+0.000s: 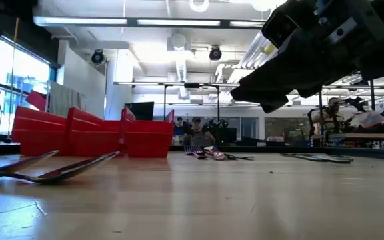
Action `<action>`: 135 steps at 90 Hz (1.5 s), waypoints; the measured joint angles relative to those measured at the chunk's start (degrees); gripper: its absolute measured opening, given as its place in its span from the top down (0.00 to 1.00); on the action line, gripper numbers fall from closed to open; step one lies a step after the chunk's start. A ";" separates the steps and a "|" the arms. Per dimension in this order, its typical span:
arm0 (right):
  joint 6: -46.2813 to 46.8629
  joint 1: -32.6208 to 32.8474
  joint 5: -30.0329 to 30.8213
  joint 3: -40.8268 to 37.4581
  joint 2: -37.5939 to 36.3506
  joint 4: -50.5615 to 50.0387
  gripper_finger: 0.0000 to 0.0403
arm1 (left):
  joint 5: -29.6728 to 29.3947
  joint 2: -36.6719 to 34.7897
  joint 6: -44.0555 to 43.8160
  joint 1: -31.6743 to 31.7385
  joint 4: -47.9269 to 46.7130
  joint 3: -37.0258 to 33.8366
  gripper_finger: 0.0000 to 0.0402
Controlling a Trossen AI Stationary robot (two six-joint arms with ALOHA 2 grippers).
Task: Sort silverware
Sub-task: Put the blue spoon into the left red bin
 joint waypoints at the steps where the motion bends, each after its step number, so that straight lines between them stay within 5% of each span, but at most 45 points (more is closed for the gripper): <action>1: 0.02 0.00 0.00 0.00 0.00 0.00 0.73 | -0.65 0.36 -0.53 -0.73 0.77 0.00 0.83; 13: 0.18 0.00 0.00 0.00 0.00 0.02 0.73 | -2.54 6.54 -4.00 -5.81 5.53 0.02 0.83; 43: 0.34 -0.01 0.00 0.00 0.00 -0.33 0.73 | 18.12 23.67 3.39 -4.59 1.59 -0.07 0.83; 85: 0.34 -0.02 0.00 0.00 0.00 -0.70 0.73 | 17.66 23.12 0.11 -4.18 -3.21 0.31 0.83; 99: 0.34 -0.02 0.00 0.00 0.00 -1.01 0.73 | 12.94 22.75 -1.15 -4.75 -4.64 0.29 0.83; 135: 0.36 -0.02 0.01 0.00 0.00 -1.53 0.73 | 10.38 22.64 2.62 -3.84 0.99 -5.70 0.80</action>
